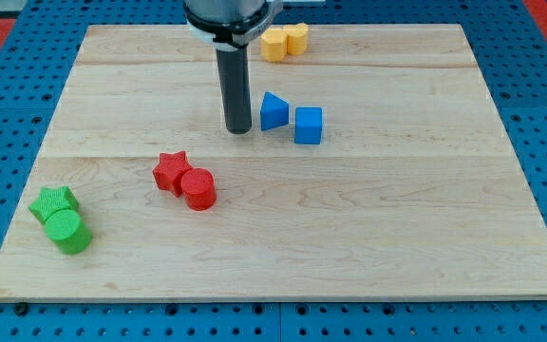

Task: Push red star and red circle towards the bottom center

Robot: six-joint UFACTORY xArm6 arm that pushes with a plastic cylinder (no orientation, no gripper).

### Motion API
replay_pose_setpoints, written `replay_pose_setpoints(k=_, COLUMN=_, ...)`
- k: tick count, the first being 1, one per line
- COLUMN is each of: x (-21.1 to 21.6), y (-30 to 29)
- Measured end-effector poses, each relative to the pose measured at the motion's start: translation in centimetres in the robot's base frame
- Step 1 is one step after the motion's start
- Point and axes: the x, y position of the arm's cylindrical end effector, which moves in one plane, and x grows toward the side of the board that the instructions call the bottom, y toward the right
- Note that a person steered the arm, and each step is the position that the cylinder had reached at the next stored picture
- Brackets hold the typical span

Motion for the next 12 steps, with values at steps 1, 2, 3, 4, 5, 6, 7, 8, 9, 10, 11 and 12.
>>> replay_pose_setpoints(k=1, x=0.7, y=-2.9)
replay_pose_setpoints(k=2, x=0.6, y=-11.0)
replay_pose_setpoints(k=3, x=3.6, y=-11.9)
replay_pose_setpoints(k=4, x=7.6, y=-9.7)
replay_pose_setpoints(k=5, x=9.8, y=-7.7)
replay_pose_setpoints(k=6, x=10.4, y=-7.3)
replay_pose_setpoints(k=7, x=9.5, y=-9.4)
replay_pose_setpoints(k=8, x=8.1, y=-6.4)
replay_pose_setpoints(k=9, x=6.3, y=-5.8)
replay_pose_setpoints(k=10, x=6.4, y=-5.4)
replay_pose_setpoints(k=11, x=6.8, y=-2.0)
replay_pose_setpoints(k=12, x=9.9, y=-0.4)
